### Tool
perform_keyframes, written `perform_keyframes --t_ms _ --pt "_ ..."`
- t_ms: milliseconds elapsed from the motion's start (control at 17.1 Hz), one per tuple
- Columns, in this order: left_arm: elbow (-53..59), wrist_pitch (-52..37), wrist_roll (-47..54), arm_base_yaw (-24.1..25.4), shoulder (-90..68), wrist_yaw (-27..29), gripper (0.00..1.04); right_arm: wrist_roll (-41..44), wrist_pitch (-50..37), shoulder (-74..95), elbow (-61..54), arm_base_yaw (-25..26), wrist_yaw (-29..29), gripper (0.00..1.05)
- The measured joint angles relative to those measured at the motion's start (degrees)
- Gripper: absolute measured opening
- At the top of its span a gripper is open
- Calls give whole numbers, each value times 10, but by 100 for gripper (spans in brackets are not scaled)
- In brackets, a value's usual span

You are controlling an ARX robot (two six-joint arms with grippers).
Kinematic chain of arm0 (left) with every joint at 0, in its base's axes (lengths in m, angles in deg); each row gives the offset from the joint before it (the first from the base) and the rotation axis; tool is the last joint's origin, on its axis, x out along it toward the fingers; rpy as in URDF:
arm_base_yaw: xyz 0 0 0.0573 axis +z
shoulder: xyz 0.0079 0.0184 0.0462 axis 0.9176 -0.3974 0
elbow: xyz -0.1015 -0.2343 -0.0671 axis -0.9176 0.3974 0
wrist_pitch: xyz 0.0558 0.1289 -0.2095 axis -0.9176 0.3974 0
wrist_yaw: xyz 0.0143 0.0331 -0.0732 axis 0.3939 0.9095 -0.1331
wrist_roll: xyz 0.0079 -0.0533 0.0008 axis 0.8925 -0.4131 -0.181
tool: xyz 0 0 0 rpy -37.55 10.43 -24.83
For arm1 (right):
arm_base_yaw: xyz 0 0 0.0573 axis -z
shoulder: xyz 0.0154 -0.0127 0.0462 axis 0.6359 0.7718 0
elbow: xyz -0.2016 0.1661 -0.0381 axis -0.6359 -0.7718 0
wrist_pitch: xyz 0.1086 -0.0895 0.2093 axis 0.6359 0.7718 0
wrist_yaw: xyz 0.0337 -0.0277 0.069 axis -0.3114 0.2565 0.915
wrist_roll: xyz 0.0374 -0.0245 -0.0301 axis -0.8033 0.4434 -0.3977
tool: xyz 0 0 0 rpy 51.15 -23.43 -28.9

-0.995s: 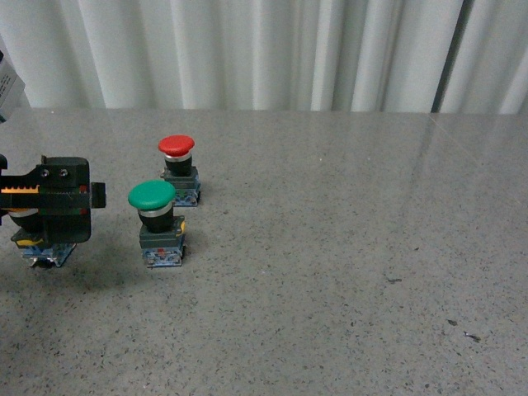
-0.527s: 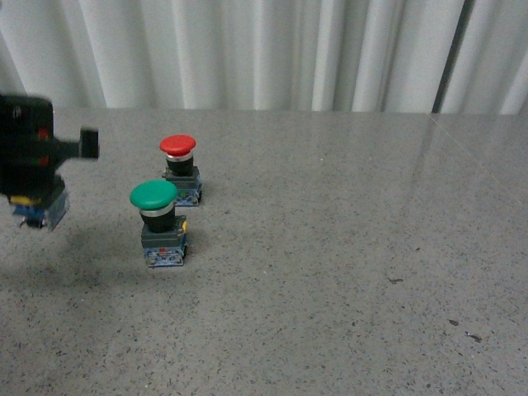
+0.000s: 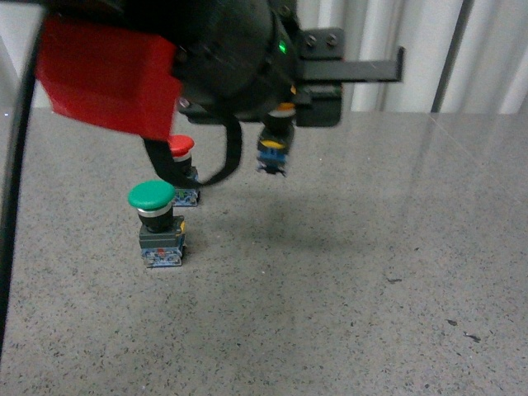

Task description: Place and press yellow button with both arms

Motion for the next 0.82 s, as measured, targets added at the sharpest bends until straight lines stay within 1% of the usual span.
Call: perform_keyframes --t_ms 117,234,410,820 --pt "0 -4 -33 -19 -17 2 35 0 0 0 0 0 0 98" --pt "0 -5 -60 -19 -31 5 35 0 0 0 0 0 0 98" --pt "0 4 -87 -17 -68 -11 35 0 0 0 0 0 0 98" --pt "-3 3 -122 -18 -76 -10 35 0 0 0 0 0 0 98"
